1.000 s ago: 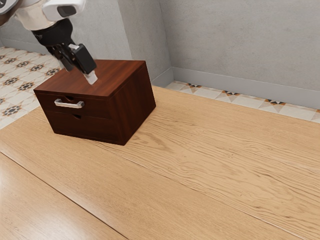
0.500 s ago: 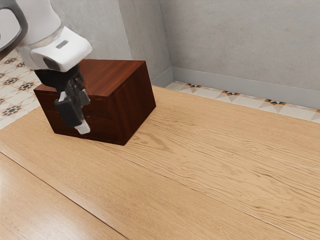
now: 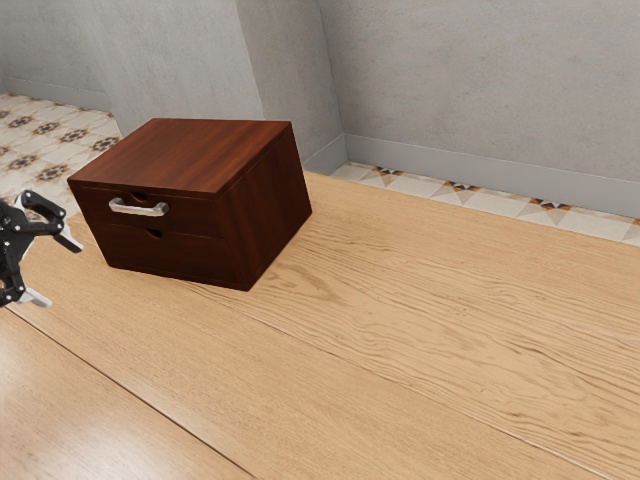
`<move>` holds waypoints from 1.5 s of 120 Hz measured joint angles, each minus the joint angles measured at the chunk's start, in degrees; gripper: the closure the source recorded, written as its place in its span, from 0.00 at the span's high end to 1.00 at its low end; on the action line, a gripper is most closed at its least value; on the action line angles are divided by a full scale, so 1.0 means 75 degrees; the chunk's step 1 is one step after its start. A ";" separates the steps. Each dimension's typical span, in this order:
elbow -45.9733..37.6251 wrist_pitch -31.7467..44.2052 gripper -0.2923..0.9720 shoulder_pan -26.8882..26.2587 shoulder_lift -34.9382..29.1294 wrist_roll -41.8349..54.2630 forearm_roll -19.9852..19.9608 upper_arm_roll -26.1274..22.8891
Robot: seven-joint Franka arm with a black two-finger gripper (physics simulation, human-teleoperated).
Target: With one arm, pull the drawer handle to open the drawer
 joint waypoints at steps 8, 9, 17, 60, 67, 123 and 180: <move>0.0206 -0.0052 0.77 -0.0682 -0.0439 0.0254 0.0664 0.0732; 0.0265 -0.0058 0.77 -0.0784 -0.0464 0.0284 0.0742 0.0816; 0.0652 -0.0118 0.77 -0.1336 -0.0556 0.0508 0.1280 0.1265; 0.2908 -0.0441 0.77 -0.3158 -0.0579 0.1399 0.2931 0.2232; 0.3215 -0.0444 0.77 -0.3407 -0.0577 0.1504 0.3051 0.2353; 0.4397 -0.0439 0.77 -0.4555 -0.0568 0.2113 0.4369 0.2769; 0.4325 0.0069 0.58 -0.4867 -0.0695 0.2470 0.4707 0.2958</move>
